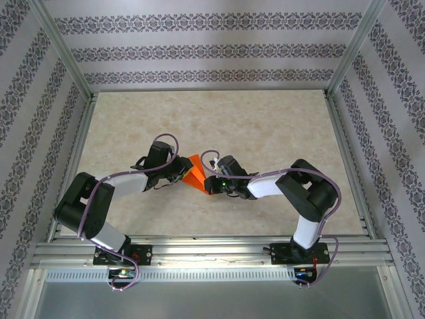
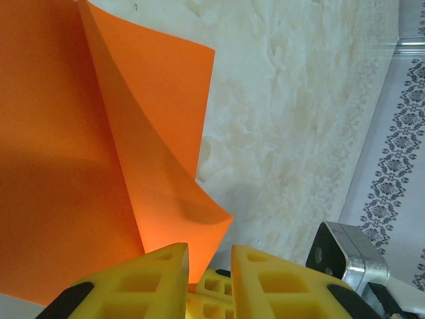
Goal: Fold a paper plane with a square sheet of paper (pick it up from the middle)
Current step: Fourth fold the wing at the center of the table.
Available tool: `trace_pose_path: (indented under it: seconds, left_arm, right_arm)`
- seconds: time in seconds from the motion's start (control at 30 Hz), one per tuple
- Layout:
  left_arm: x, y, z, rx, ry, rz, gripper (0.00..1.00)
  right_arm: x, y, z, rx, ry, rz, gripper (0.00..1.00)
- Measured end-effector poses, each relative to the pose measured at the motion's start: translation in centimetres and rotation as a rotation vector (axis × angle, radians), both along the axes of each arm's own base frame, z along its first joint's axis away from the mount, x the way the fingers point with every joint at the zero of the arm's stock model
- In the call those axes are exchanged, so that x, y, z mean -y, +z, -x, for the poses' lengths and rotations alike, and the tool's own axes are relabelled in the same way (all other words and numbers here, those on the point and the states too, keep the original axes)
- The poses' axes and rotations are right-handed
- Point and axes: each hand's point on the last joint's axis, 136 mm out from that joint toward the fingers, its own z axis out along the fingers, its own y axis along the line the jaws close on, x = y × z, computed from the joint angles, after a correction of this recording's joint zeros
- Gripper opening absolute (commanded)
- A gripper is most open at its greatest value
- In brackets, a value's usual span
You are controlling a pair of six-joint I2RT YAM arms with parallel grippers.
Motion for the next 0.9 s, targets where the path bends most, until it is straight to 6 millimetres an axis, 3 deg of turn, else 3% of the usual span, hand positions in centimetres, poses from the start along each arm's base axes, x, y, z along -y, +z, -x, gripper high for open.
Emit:
trace_pose_path:
  seconds: [0.27,0.47,0.63,0.9]
  left_arm:
    - [0.3,-0.3,-0.2,0.001,-0.003,0.011,0.18]
    - [0.3,-1.7,0.0,-0.038,-0.009,0.002,0.36]
    - [0.4,-1.0,-0.8,-0.01,-0.015,-0.004,0.56]
    - [-0.2,0.4,-2.4,0.007,-0.007,-0.052,0.61]
  right_arm:
    - [0.0,0.0,-0.1,-0.032,-0.039,-0.019,0.02]
    - [-0.1,0.0,-0.1,-0.043,-0.051,-0.027,0.02]
    - [0.0,0.0,-0.1,-0.026,-0.039,-0.025,0.03]
    - [0.2,0.1,0.2,0.053,0.039,0.006,0.03]
